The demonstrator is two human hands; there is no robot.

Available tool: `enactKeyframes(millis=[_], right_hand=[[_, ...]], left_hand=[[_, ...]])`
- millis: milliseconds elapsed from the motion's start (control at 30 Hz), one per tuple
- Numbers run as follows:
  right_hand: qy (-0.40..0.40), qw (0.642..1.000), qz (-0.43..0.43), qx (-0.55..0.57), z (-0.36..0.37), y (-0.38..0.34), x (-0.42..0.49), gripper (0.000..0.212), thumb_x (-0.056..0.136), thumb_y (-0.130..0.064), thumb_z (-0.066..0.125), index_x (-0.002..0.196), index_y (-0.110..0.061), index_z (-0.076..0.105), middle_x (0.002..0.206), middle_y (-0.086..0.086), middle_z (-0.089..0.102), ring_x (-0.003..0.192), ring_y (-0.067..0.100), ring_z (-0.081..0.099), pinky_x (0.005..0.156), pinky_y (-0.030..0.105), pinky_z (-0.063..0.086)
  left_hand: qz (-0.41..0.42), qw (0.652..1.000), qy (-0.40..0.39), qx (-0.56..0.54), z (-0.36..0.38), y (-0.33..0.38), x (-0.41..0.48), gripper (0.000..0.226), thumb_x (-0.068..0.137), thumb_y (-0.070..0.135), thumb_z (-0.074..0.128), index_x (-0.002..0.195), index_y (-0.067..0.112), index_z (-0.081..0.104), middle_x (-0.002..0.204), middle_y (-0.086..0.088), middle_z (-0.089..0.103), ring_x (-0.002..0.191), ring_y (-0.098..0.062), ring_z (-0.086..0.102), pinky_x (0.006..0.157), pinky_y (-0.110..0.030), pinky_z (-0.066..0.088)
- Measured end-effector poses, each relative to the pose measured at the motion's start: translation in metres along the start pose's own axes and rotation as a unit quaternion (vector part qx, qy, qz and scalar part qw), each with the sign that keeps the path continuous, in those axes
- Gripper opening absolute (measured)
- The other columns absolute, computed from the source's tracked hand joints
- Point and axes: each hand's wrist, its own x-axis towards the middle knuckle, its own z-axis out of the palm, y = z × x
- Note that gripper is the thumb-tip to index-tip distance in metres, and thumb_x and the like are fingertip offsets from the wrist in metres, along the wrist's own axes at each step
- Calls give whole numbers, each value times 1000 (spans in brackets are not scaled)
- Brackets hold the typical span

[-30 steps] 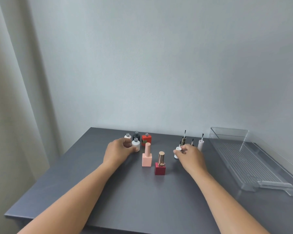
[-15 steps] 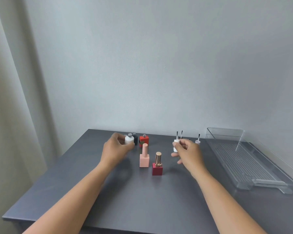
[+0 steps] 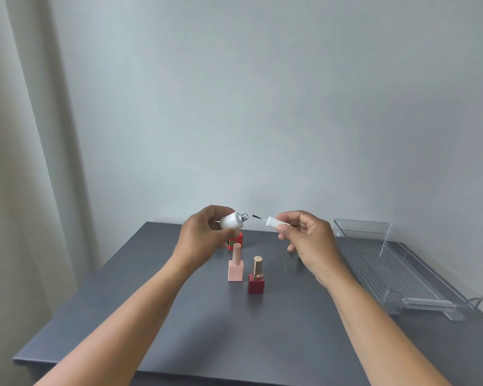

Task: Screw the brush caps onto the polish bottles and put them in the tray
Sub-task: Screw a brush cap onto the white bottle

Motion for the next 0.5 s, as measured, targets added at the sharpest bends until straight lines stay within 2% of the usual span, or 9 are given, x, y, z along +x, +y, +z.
enactKeyframes(millis=[133,300,500], right_hand=[[-2,1000,-7,-11,-1,-4,-5,23,87,-4,67,84,-27,70,74,-7,71,67,7,64,52,22,47],[3,1000,-5,-23,-2,-8,-7,25,87,-6,68,82,-30,70,71,-6,69,66,7,64,53,23,47],[9,999,-15,-29,-3,-11,-6,23,88,-11,68,85,-34,71,75,3,71,70,15,64,56,27,49]], left_hand=[[3,1000,-9,2,3,4,-3,34,76,11,81,103,29,71,79,3,77,67,-12,72,59,-18,55],[11,1000,-11,8,3,9,-6,35,76,11,82,103,30,72,78,3,77,63,-9,71,58,-17,55],[17,999,-20,26,6,10,-8,37,75,13,82,105,33,71,77,4,76,66,-11,72,66,-29,62]])
